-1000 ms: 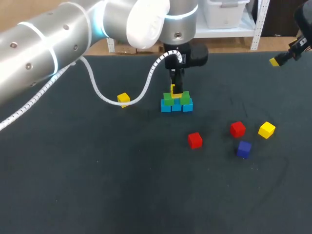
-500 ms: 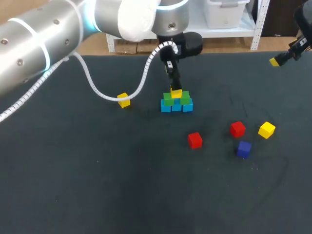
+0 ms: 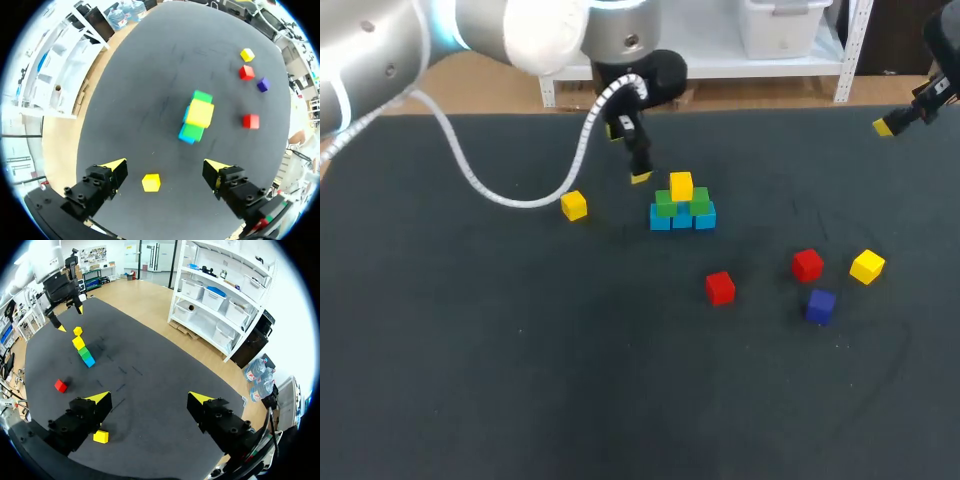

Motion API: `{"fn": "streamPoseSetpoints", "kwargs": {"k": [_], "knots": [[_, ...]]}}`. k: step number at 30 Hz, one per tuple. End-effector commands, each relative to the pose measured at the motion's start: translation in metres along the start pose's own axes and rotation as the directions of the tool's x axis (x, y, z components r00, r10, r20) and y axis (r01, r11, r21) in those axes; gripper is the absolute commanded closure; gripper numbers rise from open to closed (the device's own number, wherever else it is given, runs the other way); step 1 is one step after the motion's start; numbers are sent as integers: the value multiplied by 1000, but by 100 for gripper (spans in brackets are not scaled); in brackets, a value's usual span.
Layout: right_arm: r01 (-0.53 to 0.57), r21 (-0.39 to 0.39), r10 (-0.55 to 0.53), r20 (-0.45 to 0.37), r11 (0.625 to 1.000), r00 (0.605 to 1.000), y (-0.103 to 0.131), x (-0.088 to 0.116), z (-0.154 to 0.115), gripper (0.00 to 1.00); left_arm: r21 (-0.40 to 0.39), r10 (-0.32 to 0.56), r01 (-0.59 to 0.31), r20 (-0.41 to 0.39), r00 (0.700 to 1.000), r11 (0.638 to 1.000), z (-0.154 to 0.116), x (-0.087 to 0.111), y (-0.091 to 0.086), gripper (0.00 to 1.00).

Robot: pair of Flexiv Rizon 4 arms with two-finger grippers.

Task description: Place the blue cubes, place green cubes on the blue cubes, place the yellow cubes on the green cubes, then place the red cubes on the yellow cubes, and place purple cube on the red cubes.

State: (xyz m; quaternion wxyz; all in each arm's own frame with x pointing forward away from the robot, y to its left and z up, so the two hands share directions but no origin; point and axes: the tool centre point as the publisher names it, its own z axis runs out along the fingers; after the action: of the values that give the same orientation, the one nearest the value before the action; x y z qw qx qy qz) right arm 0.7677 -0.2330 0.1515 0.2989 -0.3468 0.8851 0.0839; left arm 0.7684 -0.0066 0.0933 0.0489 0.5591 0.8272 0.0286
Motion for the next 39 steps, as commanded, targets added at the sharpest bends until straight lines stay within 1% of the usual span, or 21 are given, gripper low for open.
{"fn": "streamPoseSetpoints", "kwargs": {"k": [1,3,5,9,13,16,18,19,23,26,27,31,39], "knots": [[0,-4,0,0,1000,1000,-1,-1,1,0,-43,-48,49,37,998,998,7,26,-5,0],[0,-4,0,0,1000,1000,-1,-1,1,0,-57,-65,68,42,997,996,9,35,-4,0],[0,-4,0,0,1000,1000,-1,-1,1,0,-44,-88,91,54,995,995,11,43,-2,0],[0,-4,0,0,1000,1000,-1,-1,1,0,-41,-94,96,46,995,995,17,58,-1,0],[0,-4,0,0,1000,1000,-1,-1,1,0,-21,-99,100,38,994,995,20,70,-5,0],[0,-4,0,0,1000,1000,-1,-1,1,0,5,-73,73,34,997,997,26,79,-12,0],[0,-4,0,0,1000,1000,-1,-1,1,0,-1,-20,20,32,999,1000,31,83,-17,0],[0,-4,0,0,1000,1000,-1,-1,1,0,14,-24,24,21,999,1000,33,84,-18,0],[0,-4,0,0,1000,1000,-1,-1,1,0,29,-10,10,15,1000,1000,43,85,-20,0],[0,-4,0,0,1000,1000,-1,-1,1,0,41,-4,5,-9,1000,999,52,86,-21,0],[0,-4,0,0,1000,1000,-1,-1,1,0,55,-12,13,-7,1000,998,56,85,-20,0],[0,-4,0,0,1000,1000,-1,-1,1,0,64,-25,25,-13,1000,998,64,86,-15,0],[0,-4,0,0,1000,1000,-1,-1,1,0,84,-52,52,7,999,995,69,83,-7,0]]}}
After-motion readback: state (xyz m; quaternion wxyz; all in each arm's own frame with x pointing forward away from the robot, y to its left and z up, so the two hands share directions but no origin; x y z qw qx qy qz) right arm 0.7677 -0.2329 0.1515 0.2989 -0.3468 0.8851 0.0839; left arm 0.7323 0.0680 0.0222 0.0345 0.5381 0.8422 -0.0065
